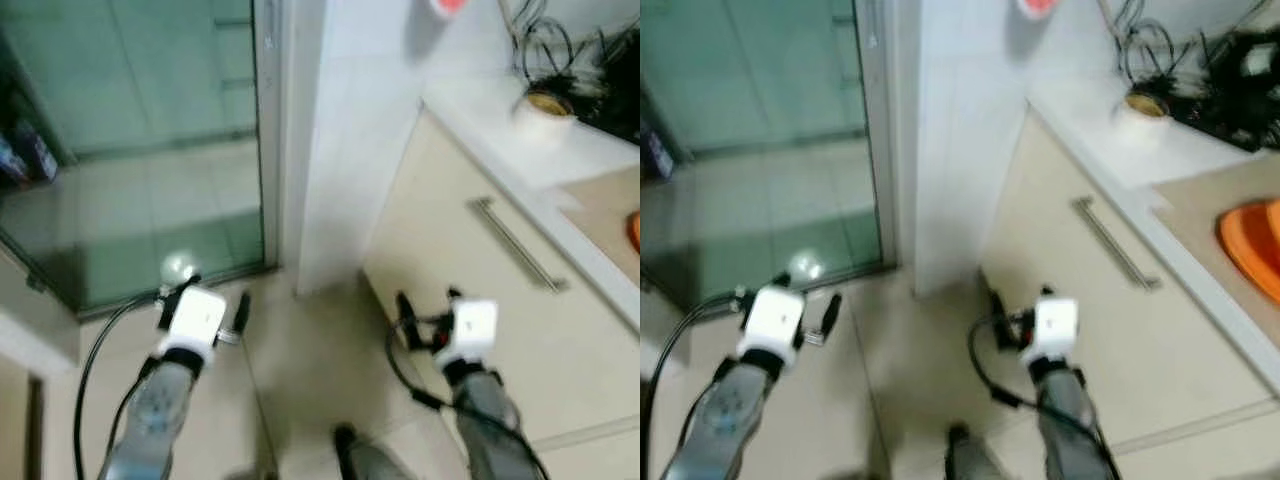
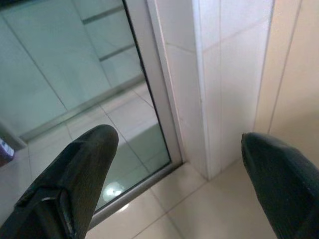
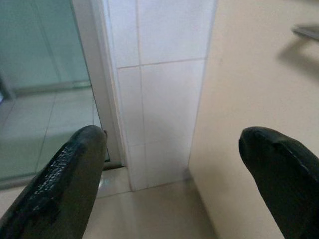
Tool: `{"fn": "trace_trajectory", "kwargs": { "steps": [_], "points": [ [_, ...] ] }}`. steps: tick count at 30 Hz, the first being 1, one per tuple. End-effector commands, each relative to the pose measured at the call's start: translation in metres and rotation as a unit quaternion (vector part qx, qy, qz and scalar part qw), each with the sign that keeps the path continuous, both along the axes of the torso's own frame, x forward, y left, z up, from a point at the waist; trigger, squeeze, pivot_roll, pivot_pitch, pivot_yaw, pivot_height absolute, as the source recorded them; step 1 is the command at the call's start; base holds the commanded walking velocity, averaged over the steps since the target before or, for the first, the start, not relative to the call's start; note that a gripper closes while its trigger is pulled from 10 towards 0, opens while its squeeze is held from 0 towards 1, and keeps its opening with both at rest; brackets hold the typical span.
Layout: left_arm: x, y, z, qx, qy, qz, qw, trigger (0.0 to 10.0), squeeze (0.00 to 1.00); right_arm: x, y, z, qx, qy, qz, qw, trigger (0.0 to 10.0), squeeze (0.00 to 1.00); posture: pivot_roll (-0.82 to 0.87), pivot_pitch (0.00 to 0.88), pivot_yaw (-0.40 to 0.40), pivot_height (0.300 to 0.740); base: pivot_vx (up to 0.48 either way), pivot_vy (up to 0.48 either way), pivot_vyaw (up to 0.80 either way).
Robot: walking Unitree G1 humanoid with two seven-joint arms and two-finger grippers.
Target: Kitchen organization
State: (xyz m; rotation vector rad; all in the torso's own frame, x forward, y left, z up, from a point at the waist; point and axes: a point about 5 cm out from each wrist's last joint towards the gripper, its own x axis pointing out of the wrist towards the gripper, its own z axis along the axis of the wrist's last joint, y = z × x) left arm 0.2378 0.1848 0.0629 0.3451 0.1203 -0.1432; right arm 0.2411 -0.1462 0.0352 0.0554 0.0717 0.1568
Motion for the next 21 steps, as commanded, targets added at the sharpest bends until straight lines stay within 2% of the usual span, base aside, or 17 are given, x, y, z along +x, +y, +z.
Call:
{"fn": "trace_trajectory", "kwargs": {
  "steps": [1,12,16,17,21],
  "points": [
    [0.004,-0.004,0.003,-0.003,-0.005,-0.007,1.0,10.0,0.0,-0.001,-0.009,0.001,-0.005,0.001,-0.012,1.0,10.0,0.0,-0.15,0.155,-0.017,0.74,0.0,0.409,-0.8],
    [0.008,-0.004,0.004,-0.009,-0.009,-0.001,1.0,10.0,0.0,-0.004,-0.014,0.004,-0.001,-0.004,-0.046,0.999,10.0,0.0,-0.16,0.151,-0.023,0.74,0.0,0.411,-0.8],
    [0.012,-0.004,0.007,-0.007,-0.026,0.012,1.0,10.0,0.0,-0.005,-0.016,0.008,0.0,-0.011,-0.053,0.999,10.0,0.0,-0.16,0.142,-0.032,0.74,0.0,0.0,-0.8],
    [0.014,-0.003,0.009,-0.03,-0.032,0.026,0.999,10.0,0.0,-0.007,-0.017,0.009,0.001,-0.014,-0.057,0.998,10.0,0.0,-0.16,0.138,-0.036,0.74,0.0,-0.48,-0.8],
    [0.014,-0.005,0.01,-0.037,-0.038,0.026,0.998,10.0,0.0,-0.01,-0.019,0.01,-0.001,-0.018,-0.066,0.998,10.0,0.0,-0.16,0.132,-0.041,0.74,0.0,-0.48,-0.8]
  ]
}}
